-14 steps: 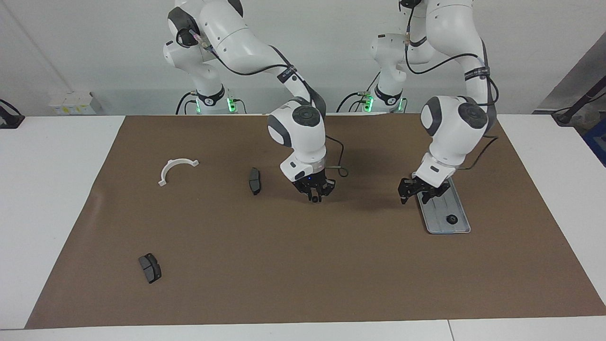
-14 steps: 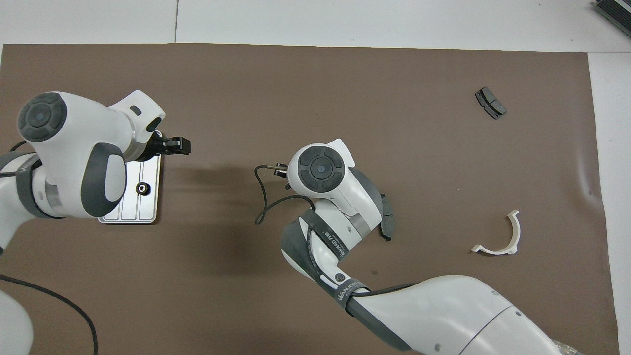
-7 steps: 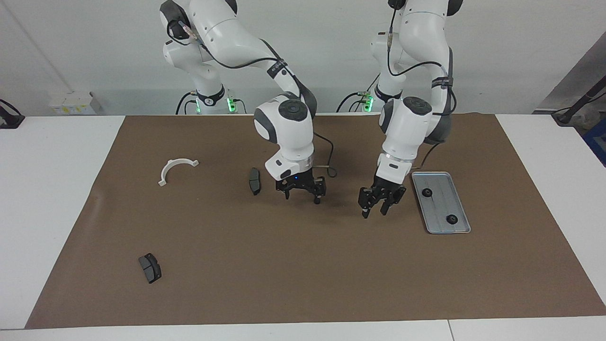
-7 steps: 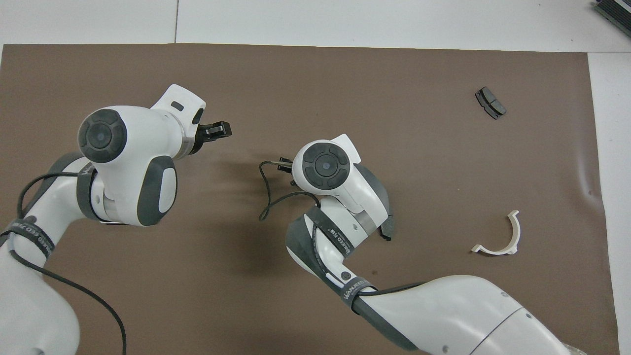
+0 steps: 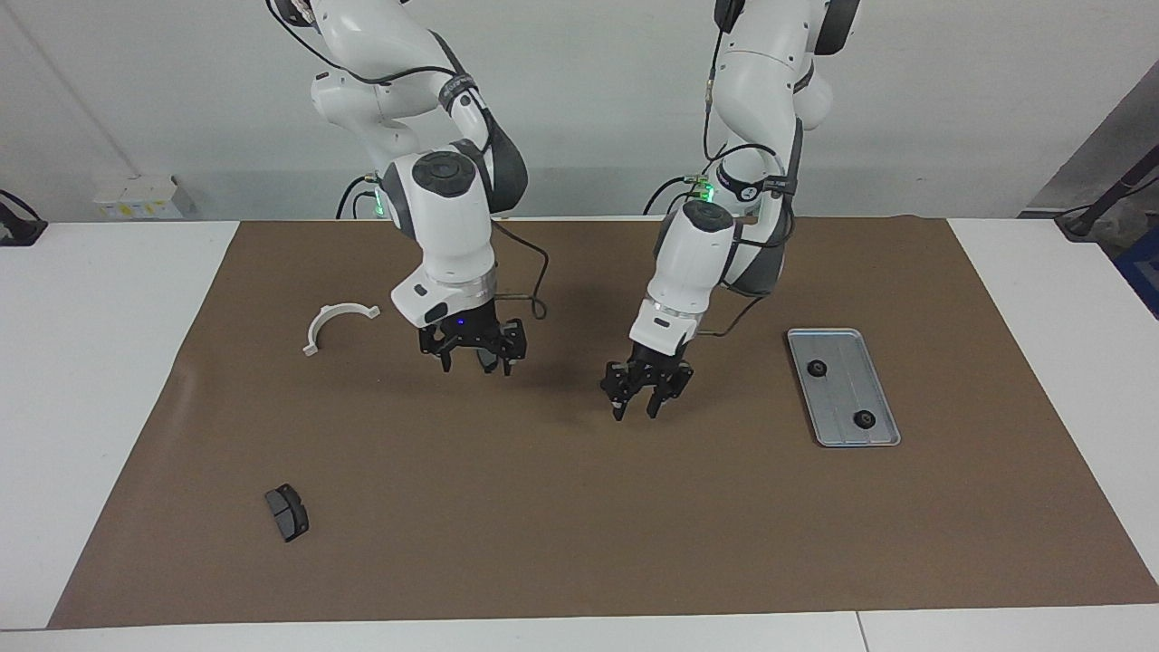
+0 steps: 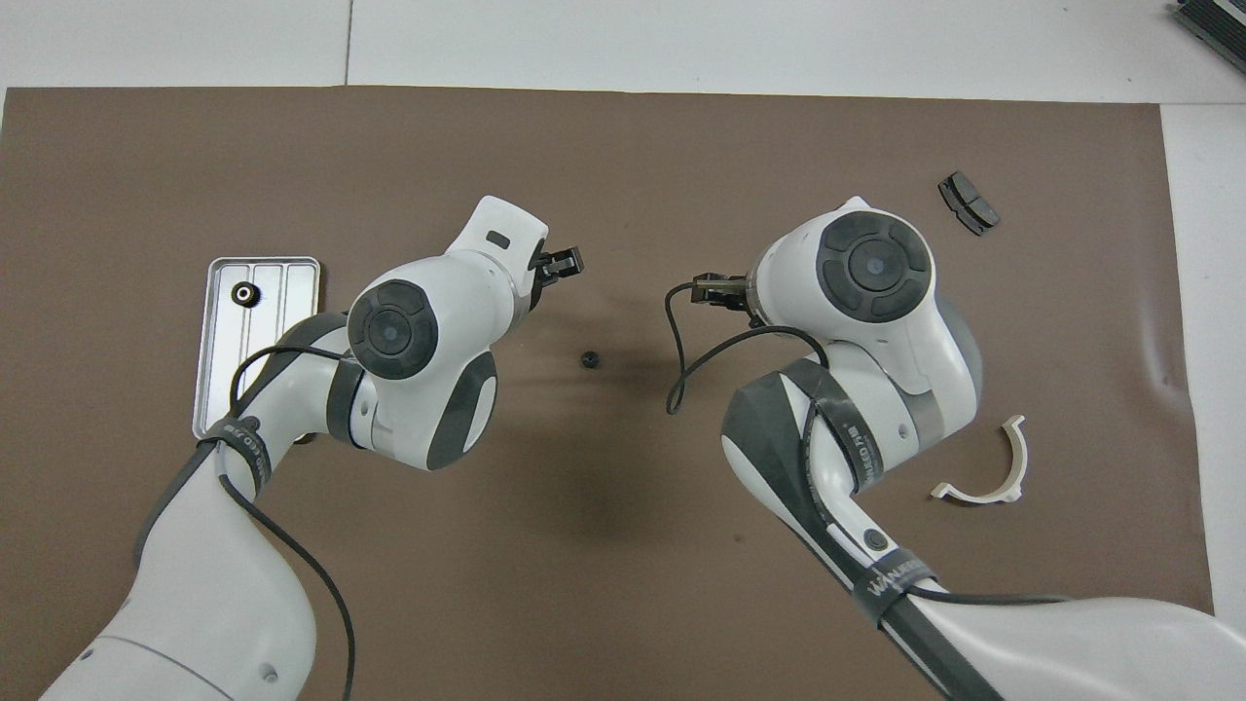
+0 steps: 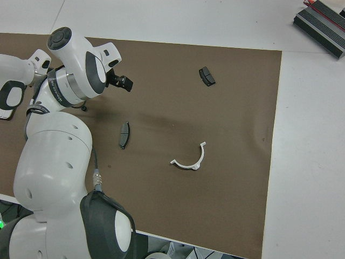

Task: Pick bearing gear from pile to tray

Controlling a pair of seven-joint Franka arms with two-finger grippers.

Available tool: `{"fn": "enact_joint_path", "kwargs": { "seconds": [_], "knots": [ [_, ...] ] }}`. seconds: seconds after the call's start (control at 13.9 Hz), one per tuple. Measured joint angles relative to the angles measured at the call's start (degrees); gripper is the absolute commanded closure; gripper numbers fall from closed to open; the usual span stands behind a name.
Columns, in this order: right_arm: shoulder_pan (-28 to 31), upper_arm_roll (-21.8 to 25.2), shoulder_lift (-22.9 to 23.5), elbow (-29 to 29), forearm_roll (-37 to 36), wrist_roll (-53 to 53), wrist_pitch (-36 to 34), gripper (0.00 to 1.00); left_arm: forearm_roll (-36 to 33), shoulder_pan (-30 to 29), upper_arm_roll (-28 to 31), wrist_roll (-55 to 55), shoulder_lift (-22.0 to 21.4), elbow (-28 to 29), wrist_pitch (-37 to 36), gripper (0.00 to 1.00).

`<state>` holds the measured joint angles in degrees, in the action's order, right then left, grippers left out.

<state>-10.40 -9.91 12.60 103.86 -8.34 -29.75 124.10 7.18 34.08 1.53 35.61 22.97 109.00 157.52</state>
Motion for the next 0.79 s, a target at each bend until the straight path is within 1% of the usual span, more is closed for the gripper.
{"fn": "enact_joint_path", "kwargs": {
  "seconds": [0.22, 0.43, 0.58, 0.79],
  "knots": [
    [3.8, 0.0, -3.4, -0.1, 0.0, 5.2, -3.1, 0.0, -0.7, 2.2, 0.0, -0.1, 0.3, 0.3, -3.7, 0.46],
    [6.7, 0.0, -5.9, -2.5, 0.5, 8.7, -9.6, 0.0, -3.5, 3.6, 0.0, -0.1, 0.2, 0.7, -8.3, 0.53],
    [8.4, 0.0, -6.6, -5.4, 0.6, 10.9, -14.3, 0.0, -4.3, 3.9, 0.1, -0.2, 0.0, 1.5, -9.0, 0.55],
    [11.2, 0.1, -7.3, -8.6, 3.1, 15.3, -19.0, 0.0, -4.8, 4.0, 0.1, -0.4, -0.3, 2.5, -9.0, 0.6]
  ]
}}
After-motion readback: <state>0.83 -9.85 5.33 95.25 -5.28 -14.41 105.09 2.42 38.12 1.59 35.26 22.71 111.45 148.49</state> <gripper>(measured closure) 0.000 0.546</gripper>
